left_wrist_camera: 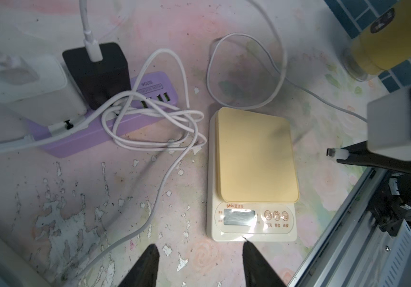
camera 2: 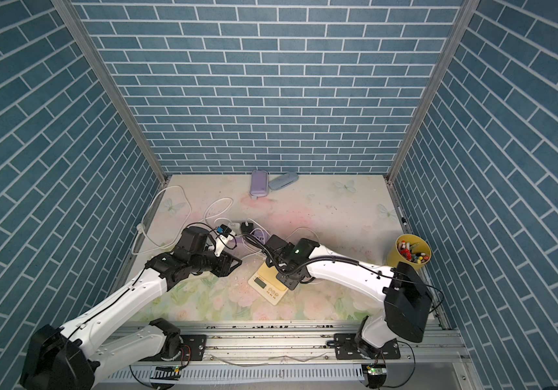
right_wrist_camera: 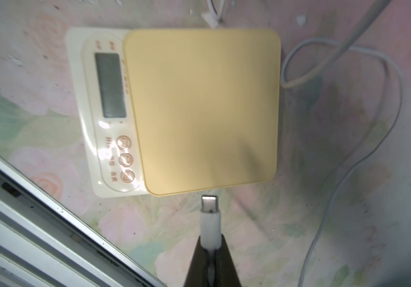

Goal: Charge the electronic scale
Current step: Adjust the electronic scale at the center of the board.

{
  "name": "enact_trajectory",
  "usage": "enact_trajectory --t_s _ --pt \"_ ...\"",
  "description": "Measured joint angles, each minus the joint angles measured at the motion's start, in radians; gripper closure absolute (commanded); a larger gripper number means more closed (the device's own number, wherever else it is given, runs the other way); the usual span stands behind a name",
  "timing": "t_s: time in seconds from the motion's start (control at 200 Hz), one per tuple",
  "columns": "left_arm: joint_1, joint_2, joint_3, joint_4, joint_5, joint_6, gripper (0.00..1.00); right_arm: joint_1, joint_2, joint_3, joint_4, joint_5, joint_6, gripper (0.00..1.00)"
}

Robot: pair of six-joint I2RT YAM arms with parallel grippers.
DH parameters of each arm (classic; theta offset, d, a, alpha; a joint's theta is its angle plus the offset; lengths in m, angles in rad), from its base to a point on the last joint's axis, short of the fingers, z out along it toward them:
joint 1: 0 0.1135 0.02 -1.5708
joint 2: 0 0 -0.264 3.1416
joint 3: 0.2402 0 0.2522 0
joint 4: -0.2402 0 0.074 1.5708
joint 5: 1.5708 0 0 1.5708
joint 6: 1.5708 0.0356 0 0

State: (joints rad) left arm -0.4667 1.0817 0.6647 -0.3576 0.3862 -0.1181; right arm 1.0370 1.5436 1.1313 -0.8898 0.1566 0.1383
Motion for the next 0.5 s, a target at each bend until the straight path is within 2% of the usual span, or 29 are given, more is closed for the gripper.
enact_trajectory --t_s 0.245,0.5 --pt "-0.011 0.159 -0.027 0.149 -0.008 -0.087 0.44 -0.026 0.08 -0.058 0.004 -0.066 0.095 1.0" --pt "-0.092 0.322 -0.042 0.292 -0.004 -0.137 0.45 -0.031 0.15 -0.074 0.051 -0.078 0.114 1.0"
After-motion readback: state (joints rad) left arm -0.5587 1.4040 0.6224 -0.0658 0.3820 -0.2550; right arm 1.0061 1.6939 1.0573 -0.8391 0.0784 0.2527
